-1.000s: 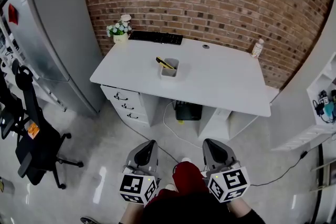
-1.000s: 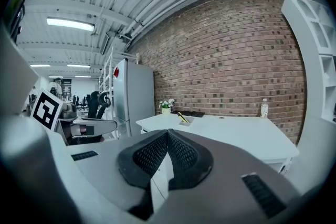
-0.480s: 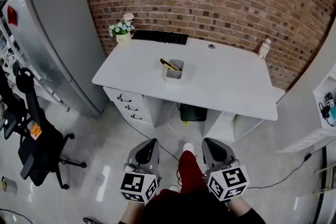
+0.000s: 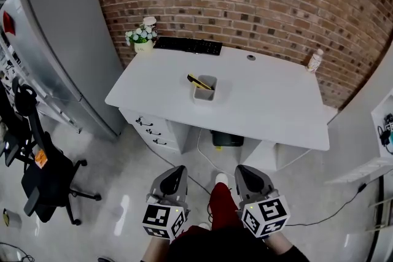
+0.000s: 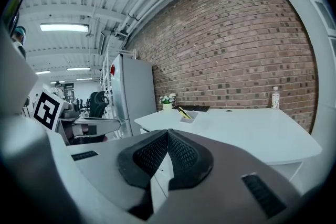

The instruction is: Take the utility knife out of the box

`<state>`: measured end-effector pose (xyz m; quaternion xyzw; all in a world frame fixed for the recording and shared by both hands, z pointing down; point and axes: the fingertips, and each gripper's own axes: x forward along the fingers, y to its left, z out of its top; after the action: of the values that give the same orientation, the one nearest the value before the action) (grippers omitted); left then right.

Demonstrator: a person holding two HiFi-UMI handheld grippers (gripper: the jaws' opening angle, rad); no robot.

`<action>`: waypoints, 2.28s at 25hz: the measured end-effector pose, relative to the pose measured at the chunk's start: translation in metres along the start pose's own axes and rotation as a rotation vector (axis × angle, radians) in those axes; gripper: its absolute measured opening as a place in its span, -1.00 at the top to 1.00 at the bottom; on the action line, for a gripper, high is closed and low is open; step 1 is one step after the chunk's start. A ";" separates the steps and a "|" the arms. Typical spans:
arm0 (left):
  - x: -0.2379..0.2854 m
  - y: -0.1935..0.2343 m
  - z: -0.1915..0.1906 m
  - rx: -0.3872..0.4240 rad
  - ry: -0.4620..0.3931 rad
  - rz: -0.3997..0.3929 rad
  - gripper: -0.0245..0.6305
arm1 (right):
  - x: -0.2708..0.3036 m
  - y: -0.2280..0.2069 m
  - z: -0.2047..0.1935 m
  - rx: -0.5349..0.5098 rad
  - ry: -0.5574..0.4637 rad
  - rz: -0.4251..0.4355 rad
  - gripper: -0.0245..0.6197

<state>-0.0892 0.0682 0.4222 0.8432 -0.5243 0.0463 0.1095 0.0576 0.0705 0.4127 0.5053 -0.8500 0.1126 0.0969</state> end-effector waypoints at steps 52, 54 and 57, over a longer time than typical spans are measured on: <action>0.290 0.107 0.017 -0.163 0.174 0.208 0.53 | 0.226 -0.187 0.048 0.050 0.134 0.144 0.90; 0.299 0.115 0.015 -0.172 0.184 0.225 0.48 | 0.234 -0.192 0.048 0.050 0.141 0.149 0.90; 0.310 0.122 0.011 -0.186 0.205 0.243 0.40 | 0.241 -0.198 0.046 0.054 0.155 0.158 0.90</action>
<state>-0.0604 -0.2576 0.4876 0.7507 -0.6106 0.0960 0.2333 0.1167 -0.2366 0.4541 0.4288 -0.8739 0.1816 0.1396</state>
